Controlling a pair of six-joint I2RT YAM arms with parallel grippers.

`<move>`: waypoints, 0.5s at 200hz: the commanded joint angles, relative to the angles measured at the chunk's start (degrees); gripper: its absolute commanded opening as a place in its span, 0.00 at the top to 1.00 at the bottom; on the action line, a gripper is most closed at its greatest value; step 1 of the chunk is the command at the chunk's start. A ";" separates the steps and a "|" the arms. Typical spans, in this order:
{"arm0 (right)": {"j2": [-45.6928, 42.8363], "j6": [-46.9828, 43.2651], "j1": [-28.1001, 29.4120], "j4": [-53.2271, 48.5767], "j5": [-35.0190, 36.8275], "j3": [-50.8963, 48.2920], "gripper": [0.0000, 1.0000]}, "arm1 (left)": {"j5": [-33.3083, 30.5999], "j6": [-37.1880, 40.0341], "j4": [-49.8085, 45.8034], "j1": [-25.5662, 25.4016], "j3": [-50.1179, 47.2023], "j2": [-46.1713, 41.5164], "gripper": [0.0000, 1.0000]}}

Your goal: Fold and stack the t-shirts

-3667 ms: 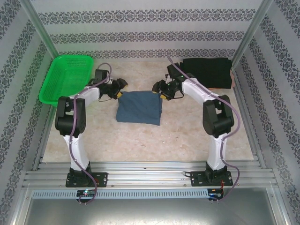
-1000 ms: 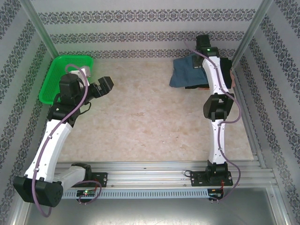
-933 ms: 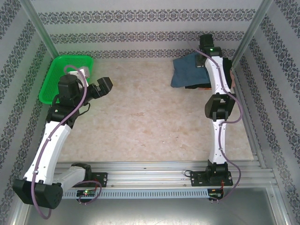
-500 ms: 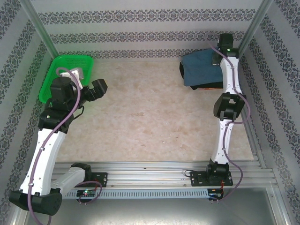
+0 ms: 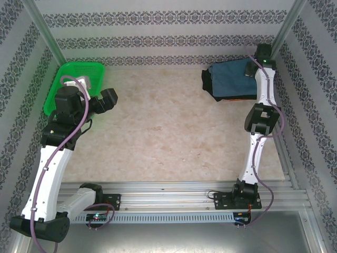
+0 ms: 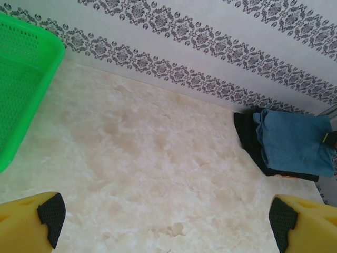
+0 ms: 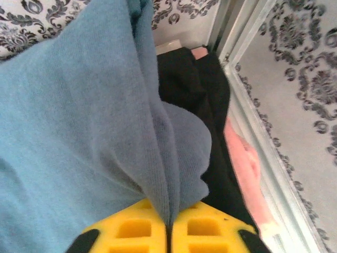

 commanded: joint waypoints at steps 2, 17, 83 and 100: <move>1.48 3.88 -0.04 4.64 -2.20 0.37 0.61 | -1.80 1.43 -2.35 0.62 1.88 -0.64 0.00; 2.04 5.46 -0.10 4.17 -1.78 1.40 0.41 | -2.34 1.55 -3.12 0.62 2.39 -0.82 0.00; -13.25 10.20 1.78 2.78 -11.24 -18.08 0.30 | -2.43 -0.29 -1.61 0.62 -0.63 -3.03 0.00; -19.33 9.87 4.07 7.31 -14.79 -28.78 0.27 | -2.16 -0.79 -0.30 0.63 -2.07 -3.43 0.00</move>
